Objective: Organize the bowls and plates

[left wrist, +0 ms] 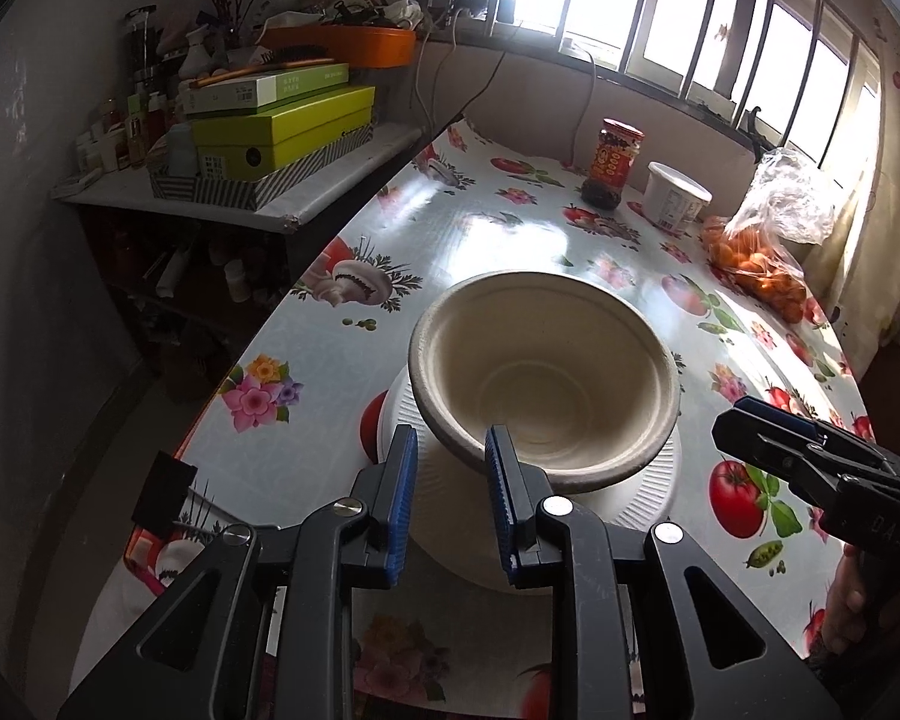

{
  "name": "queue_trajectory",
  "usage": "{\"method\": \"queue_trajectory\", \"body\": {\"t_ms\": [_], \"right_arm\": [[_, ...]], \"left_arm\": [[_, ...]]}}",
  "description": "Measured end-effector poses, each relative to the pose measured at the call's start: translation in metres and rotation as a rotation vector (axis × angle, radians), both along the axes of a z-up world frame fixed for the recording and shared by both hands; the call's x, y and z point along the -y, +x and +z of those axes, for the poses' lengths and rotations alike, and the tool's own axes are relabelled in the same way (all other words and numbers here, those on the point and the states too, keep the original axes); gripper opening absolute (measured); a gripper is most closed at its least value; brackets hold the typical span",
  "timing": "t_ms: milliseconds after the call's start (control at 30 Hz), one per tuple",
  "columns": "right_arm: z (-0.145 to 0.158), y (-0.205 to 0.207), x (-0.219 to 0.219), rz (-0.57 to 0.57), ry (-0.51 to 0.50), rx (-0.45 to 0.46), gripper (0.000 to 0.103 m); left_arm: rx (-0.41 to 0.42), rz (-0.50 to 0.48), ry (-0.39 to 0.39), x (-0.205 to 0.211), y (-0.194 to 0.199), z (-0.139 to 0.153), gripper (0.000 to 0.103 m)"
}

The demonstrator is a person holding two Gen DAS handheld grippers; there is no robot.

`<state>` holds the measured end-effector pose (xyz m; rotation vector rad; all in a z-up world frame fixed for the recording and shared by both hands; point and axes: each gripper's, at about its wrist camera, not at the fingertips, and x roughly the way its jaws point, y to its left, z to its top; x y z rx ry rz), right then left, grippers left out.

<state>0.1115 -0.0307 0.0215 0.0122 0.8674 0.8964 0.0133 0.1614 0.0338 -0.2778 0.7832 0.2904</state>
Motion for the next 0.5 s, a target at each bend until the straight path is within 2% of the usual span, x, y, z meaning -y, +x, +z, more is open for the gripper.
{"method": "queue_trajectory", "body": {"t_ms": [167, 300, 500], "right_arm": [[-0.002, -0.014, 0.011, 0.007, -0.021, 0.05, 0.051], [-0.007, -0.022, 0.019, 0.007, -0.051, 0.09, 0.055], [-0.022, -0.032, 0.029, 0.015, -0.098, 0.083, 0.055]], "left_arm": [[0.013, 0.012, 0.002, 0.009, -0.011, -0.001, 0.024], [0.026, 0.002, 0.056, 0.024, -0.02, -0.002, 0.024], [-0.045, -0.016, 0.025, 0.039, -0.025, -0.03, 0.024]]}}
